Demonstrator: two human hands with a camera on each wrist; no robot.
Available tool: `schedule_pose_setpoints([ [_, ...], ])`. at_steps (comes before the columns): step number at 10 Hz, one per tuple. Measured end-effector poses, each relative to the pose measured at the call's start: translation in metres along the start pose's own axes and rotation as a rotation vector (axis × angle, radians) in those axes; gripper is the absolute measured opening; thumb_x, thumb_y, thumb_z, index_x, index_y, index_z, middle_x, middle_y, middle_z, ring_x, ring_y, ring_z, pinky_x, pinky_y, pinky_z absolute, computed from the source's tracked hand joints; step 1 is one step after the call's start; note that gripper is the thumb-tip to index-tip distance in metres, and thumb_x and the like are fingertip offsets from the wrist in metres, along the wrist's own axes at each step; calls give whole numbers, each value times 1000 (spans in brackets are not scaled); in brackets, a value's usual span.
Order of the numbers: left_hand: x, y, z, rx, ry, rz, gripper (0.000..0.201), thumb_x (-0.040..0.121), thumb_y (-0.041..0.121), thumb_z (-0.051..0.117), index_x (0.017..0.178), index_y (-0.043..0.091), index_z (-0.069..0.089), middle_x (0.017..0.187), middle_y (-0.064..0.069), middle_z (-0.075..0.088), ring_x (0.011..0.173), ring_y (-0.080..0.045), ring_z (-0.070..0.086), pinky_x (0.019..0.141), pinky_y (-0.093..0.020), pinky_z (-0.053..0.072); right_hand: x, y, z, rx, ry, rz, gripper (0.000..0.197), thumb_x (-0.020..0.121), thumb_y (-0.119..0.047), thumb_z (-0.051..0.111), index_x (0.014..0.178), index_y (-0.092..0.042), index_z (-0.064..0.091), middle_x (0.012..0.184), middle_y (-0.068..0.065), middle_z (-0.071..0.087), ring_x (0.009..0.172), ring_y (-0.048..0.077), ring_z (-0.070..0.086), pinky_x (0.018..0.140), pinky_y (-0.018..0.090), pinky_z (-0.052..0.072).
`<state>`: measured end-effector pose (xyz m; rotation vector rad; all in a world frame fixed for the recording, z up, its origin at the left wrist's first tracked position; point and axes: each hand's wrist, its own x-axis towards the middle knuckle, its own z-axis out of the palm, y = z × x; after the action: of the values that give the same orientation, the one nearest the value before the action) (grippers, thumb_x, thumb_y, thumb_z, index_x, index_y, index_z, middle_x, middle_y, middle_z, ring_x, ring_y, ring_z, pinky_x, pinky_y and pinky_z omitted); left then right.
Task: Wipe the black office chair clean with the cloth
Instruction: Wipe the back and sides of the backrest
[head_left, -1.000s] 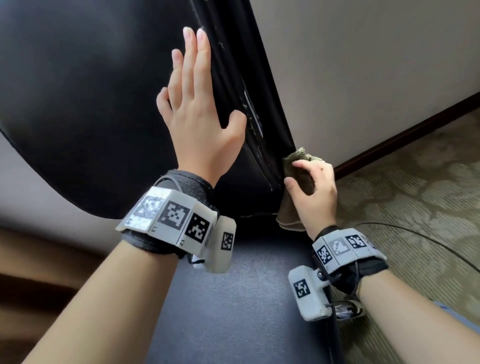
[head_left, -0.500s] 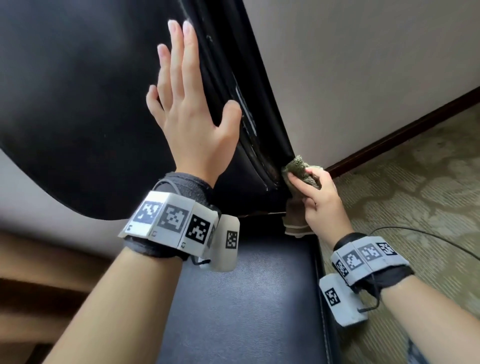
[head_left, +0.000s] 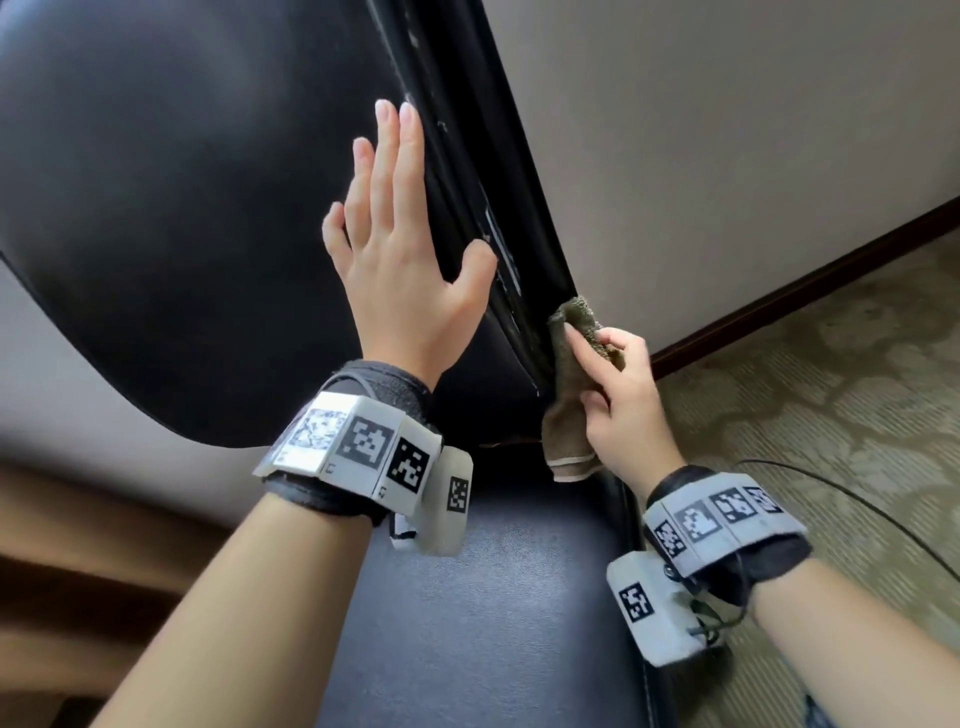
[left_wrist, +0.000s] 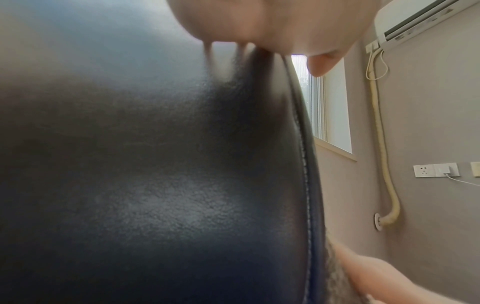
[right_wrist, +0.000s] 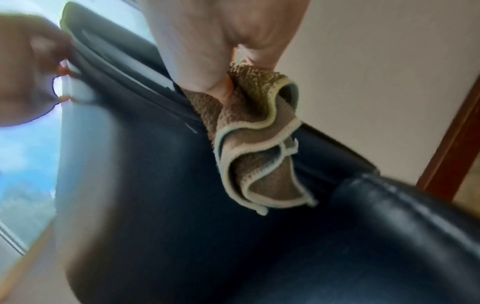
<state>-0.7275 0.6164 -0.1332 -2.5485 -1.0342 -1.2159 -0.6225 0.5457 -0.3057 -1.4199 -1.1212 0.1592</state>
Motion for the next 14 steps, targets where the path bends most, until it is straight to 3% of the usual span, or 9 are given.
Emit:
schedule_pose_setpoints([
  [1, 1, 0, -1, -12, -13, -6, 82, 73, 33, 45, 148, 13, 20, 156, -6, 17, 144, -24, 11, 114, -47, 11, 3, 8, 3, -168, -1, 6, 78, 64, 27, 42, 130, -14, 54, 115, 17, 44, 106, 37, 47, 93, 36, 42],
  [2, 1, 2, 1, -22, -5, -15, 83, 72, 32, 46, 148, 12, 20, 156, -7, 17, 143, -25, 11, 114, -50, 11, -3, 18, -2, -289, -78, 21, 76, 63, 25, 43, 127, -14, 57, 111, 21, 46, 99, 40, 47, 86, 38, 43],
  [3, 0, 2, 1, -21, -7, -22, 83, 72, 32, 46, 148, 12, 20, 156, -6, 16, 144, -25, 11, 114, -51, 11, -12, 30, -11, -267, -209, 86, 77, 68, 24, 41, 131, -18, 53, 112, 13, 40, 107, 33, 44, 93, 29, 36],
  [5, 0, 2, 0, -18, -12, -16, 83, 73, 30, 48, 148, 12, 19, 156, -6, 16, 144, -26, 10, 114, -50, 10, 2, 10, -24, -100, 22, -32, 68, 69, 12, 38, 132, -11, 50, 110, 7, 31, 104, 6, 32, 101, 4, 21],
  [7, 0, 2, 1, -29, -13, -23, 83, 72, 30, 48, 148, 12, 20, 156, -7, 16, 144, -26, 10, 114, -50, 10, 19, -5, -4, -162, -153, 0, 88, 73, 13, 46, 139, -40, 21, 127, 12, 31, 118, 32, 37, 103, 30, 29],
  [9, 0, 3, 3, -35, 1, -26, 83, 71, 31, 46, 148, 11, 21, 156, -8, 17, 144, -27, 11, 113, -53, 10, 17, 10, 0, -77, -70, -38, 61, 79, -24, 61, 136, -31, 40, 117, 0, 31, 113, 28, 44, 103, 27, 29],
  [11, 1, 4, 2, -28, -1, -27, 83, 71, 31, 47, 148, 10, 22, 156, -8, 17, 144, -27, 11, 113, -53, 10, 9, 25, 12, 17, 13, 13, 59, 81, -5, 65, 129, -31, 42, 111, 1, 36, 104, 25, 52, 99, 21, 32],
  [12, 0, 4, 1, -34, -11, -33, 84, 71, 30, 47, 148, 11, 20, 156, -7, 16, 144, -26, 9, 114, -52, 9, 3, 32, 6, 22, -56, 57, 59, 83, 0, 62, 130, -28, 41, 107, 4, 40, 99, 19, 50, 96, 7, 27],
  [14, 0, 3, -2, -17, -21, -25, 84, 72, 29, 48, 148, 12, 19, 157, -6, 15, 144, -25, 9, 114, -49, 8, -5, 26, -17, 29, -55, 177, 57, 86, -4, 61, 131, -30, 36, 89, 2, 43, 83, 4, 44, 82, -3, 26],
])
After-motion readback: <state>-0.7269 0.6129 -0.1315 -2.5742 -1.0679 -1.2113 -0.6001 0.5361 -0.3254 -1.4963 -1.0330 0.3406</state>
